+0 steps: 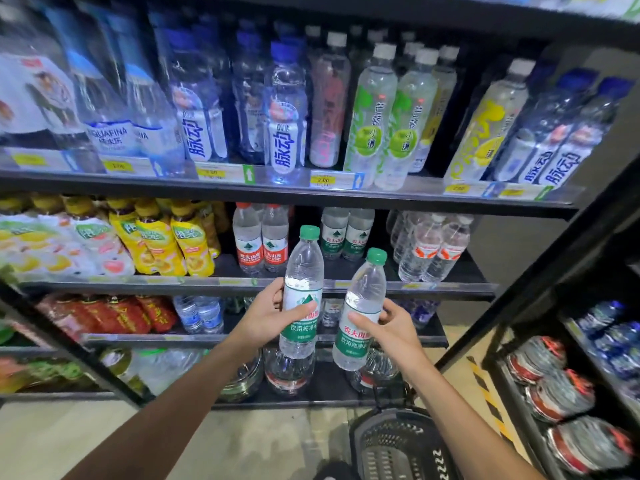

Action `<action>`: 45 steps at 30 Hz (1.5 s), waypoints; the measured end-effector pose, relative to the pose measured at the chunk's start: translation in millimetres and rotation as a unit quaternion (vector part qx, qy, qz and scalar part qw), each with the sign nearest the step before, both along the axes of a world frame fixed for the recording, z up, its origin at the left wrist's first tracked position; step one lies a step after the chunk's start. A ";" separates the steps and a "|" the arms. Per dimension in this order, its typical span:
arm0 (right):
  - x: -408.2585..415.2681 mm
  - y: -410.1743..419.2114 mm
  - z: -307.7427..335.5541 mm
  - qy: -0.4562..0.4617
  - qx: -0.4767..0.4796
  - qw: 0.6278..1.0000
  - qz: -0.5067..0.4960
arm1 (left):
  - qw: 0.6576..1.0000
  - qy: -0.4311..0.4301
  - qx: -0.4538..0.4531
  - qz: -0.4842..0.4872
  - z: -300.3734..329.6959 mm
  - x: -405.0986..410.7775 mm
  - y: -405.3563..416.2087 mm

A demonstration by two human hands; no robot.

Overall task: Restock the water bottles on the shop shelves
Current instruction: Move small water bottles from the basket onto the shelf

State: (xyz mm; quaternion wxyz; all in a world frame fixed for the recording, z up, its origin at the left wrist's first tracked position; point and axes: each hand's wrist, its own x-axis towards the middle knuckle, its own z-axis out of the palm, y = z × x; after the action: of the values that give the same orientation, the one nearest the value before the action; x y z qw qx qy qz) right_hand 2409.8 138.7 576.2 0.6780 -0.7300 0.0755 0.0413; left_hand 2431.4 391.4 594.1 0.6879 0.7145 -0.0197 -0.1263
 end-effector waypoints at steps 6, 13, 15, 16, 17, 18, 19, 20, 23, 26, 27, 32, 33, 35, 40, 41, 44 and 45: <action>17.2 -10.6 -7.4 -0.036 0.009 0.999 -0.012 | 1.000 -0.021 0.009 -0.008 -1.5 31.0 -10.1; 46.0 -26.1 -8.4 -0.074 -0.049 0.994 -0.057 | 1.000 -0.024 0.002 -0.006 -2.0 58.9 -24.6; 58.0 -31.0 -3.7 -0.070 -0.065 0.994 -0.050 | 1.000 -0.028 0.007 -0.003 -0.9 65.9 -26.3; 64.1 -33.6 -1.1 -0.069 -0.080 0.994 -0.039 | 1.000 -0.029 0.012 0.000 -0.5 69.3 -27.1; 69.9 -35.8 1.1 -0.072 -0.095 0.992 -0.030 | 1.000 -0.027 0.015 0.003 0.0 72.1 -27.6; 74.4 -37.3 2.2 -0.083 -0.103 0.991 -0.025 | 1.000 -0.024 0.017 0.007 0.5 74.7 -28.1; 78.0 -38.0 2.2 -0.098 -0.100 0.990 -0.026 | 1.000 -0.021 0.018 0.011 1.0 77.0 -28.2; 80.9 -37.6 1.5 -0.116 -0.087 0.989 -0.032 | 1.000 -0.020 0.017 0.014 1.4 79.0 -27.8; 91.4 -33.7 -2.5 -0.152 -0.016 0.986 -0.063 | 1.000 -0.026 0.012 0.011 1.0 83.2 -25.8; 110.4 -30.1 -5.1 -0.155 0.017 0.985 -0.072 | 0.999 -0.036 0.019 0.010 0.6 84.2 -24.6; 117.2 -28.5 -6.0 -0.157 0.010 0.985 -0.075 | 0.999 -0.039 0.022 0.009 0.7 84.1 -24.6; 143.0 -22.0 -18.7 -0.154 -0.032 0.983 -0.093 | 0.998 -0.053 0.021 0.011 -0.3 84.1 -23.5; 147.5 -22.4 -22.0 -0.148 -0.042 0.983 -0.096 | 0.998 -0.057 0.022 0.010 0.0 84.5 -23.1; 154.9 -24.4 -27.2 -0.135 -0.066 0.984 -0.098 | 0.997 -0.069 0.030 0.009 0.8 84.7 -21.6; 167.6 -32.2 -35.1 -0.118 -0.105 0.984 -0.083 | 0.993 -0.096 0.064 0.003 0.7 87.3 -14.5; 170.1 -33.6 -35.6 -0.119 -0.110 0.984 -0.077 | 0.993 -0.096 0.071 0.003 0.0 88.7 -13.8; 176.8 -37.1 -38.1 -0.118 -0.122 0.983 -0.064 | 0.992 -0.101 0.075 0.002 -2.2 94.8 -16.1; 179.0 -38.2 -39.3 -0.115 -0.128 0.983 -0.061 | 0.992 -0.104 0.067 0.002 -2.6 97.1 -18.3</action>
State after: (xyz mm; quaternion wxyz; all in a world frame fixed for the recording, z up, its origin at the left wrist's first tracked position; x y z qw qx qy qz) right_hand 2588.8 100.6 536.9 0.5845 -0.8045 0.0463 -0.0943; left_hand 2528.5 373.1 591.5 0.6327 0.7684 -0.0813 -0.0511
